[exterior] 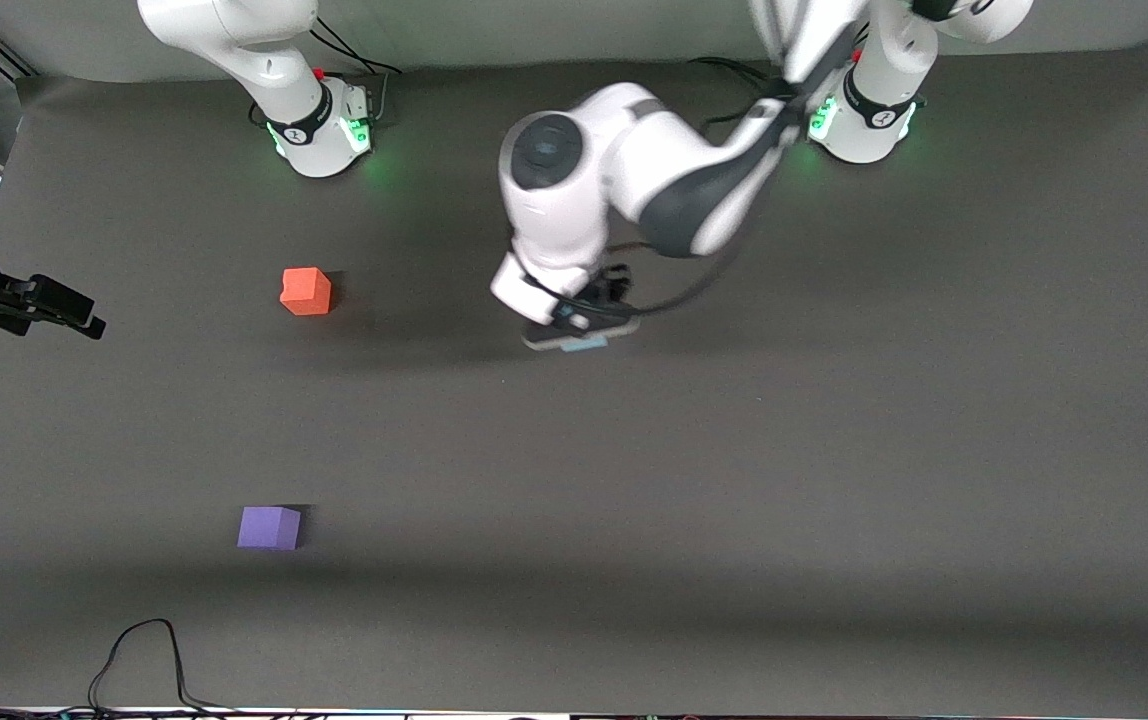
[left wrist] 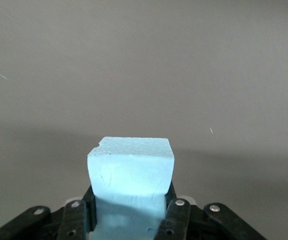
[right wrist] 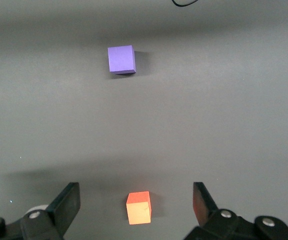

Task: Place blue block between orange and purple blocks
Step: 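Lift the blue cube and carry it toward the table's middle, then lower the blue cube onto the table and open the left gripper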

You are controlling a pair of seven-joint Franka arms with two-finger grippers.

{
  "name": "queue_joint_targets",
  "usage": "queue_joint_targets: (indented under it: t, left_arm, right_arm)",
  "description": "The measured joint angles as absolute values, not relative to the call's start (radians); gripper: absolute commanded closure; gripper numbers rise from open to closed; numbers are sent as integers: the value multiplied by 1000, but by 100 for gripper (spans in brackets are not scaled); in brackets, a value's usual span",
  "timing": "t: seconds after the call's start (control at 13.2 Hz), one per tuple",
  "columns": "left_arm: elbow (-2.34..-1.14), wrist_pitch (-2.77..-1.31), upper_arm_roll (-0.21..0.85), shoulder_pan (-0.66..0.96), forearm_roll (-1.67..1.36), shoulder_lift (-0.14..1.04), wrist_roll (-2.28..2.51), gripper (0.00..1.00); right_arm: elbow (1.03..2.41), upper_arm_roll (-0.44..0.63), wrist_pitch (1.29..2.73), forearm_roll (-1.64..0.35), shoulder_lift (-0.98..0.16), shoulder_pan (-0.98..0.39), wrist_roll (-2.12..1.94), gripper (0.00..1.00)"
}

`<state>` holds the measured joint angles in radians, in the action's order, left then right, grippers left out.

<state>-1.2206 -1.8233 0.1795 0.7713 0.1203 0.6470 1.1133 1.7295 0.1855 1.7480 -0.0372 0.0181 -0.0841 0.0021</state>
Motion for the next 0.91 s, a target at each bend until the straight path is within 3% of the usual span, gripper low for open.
queue_joint_targets:
  t: [0.45,0.83,0.91]
  left_arm:
    - [-1220,-2047,173,885,173,854,1217,50]
    - [-1219,-2133,172,889,185,928,1250,48]
    - [-1219,-2142,171,889,186,937,1252,28]
  right_arm:
    - [1730,187,1752,-52,-6,-85,2,0]
    - [1729,184,1786,-52,-55,-86,1,0]
    - [1729,184,1789,-52,-66,-86,1,0]
